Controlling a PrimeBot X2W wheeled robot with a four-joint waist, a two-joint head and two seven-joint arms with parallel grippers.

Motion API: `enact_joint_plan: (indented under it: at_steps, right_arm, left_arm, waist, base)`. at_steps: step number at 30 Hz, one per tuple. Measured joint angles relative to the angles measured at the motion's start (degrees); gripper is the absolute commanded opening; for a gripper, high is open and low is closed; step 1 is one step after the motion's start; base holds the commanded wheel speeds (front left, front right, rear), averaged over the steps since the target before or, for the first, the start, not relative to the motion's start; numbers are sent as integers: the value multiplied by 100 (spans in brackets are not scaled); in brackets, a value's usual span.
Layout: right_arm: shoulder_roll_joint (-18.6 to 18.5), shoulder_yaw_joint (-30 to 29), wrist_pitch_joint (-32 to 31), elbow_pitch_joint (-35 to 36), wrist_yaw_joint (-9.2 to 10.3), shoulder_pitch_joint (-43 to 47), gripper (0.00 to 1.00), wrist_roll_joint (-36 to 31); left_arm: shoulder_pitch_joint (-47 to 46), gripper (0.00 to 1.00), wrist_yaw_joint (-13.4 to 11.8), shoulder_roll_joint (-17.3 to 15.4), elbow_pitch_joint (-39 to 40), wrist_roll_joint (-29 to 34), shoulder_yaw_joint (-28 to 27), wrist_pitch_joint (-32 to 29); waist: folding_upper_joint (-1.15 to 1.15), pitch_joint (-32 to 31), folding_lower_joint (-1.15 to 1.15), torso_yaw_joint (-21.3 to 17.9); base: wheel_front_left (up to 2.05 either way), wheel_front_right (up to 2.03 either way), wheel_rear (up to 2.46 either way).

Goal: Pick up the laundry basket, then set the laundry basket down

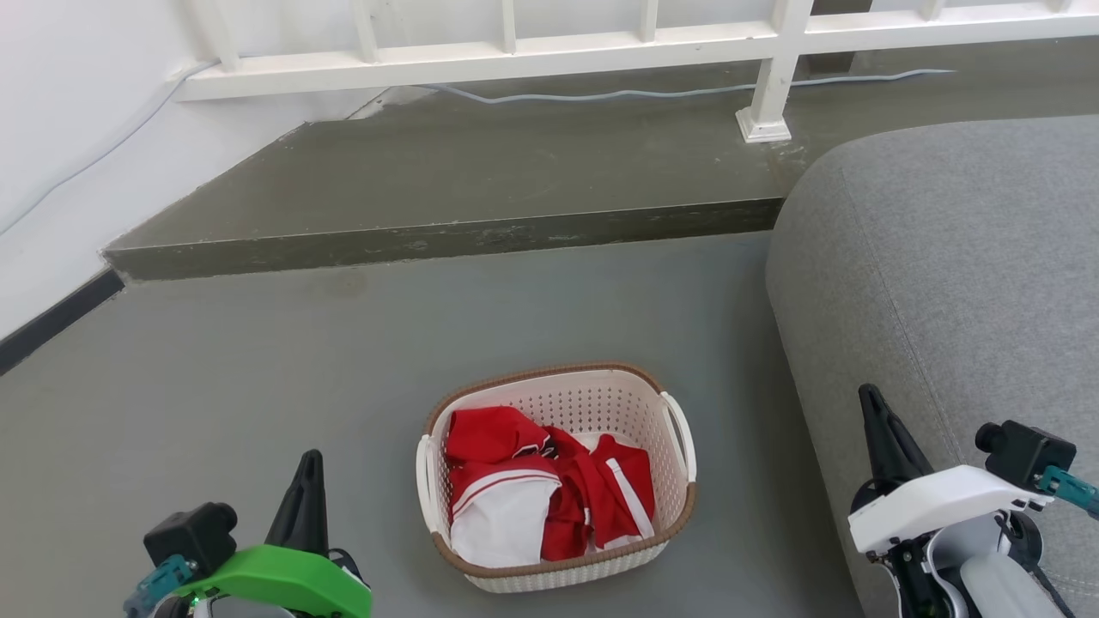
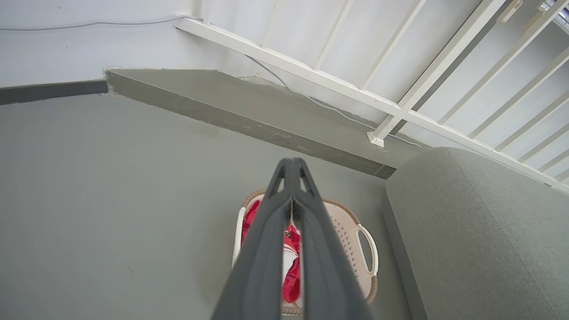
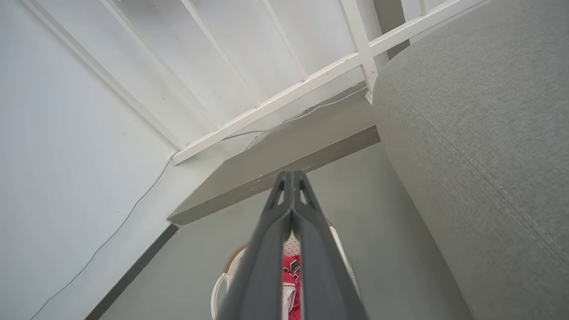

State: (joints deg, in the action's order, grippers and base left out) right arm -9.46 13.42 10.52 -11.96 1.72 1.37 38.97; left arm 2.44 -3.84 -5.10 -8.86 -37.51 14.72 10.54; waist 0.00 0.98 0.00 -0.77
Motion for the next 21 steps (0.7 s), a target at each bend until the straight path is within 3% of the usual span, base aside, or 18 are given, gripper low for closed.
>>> enact_joint_plan:
  at_steps: [21]
  right_arm:
    - [126, -528, -422, -55, -231, -90, 0, 1566]
  left_arm:
    - [-19, 0, 282, -2, -149, -1644, -436, -412]
  waist:
    - [0, -21, 0, 22]
  base:
    - [0, 0, 0]
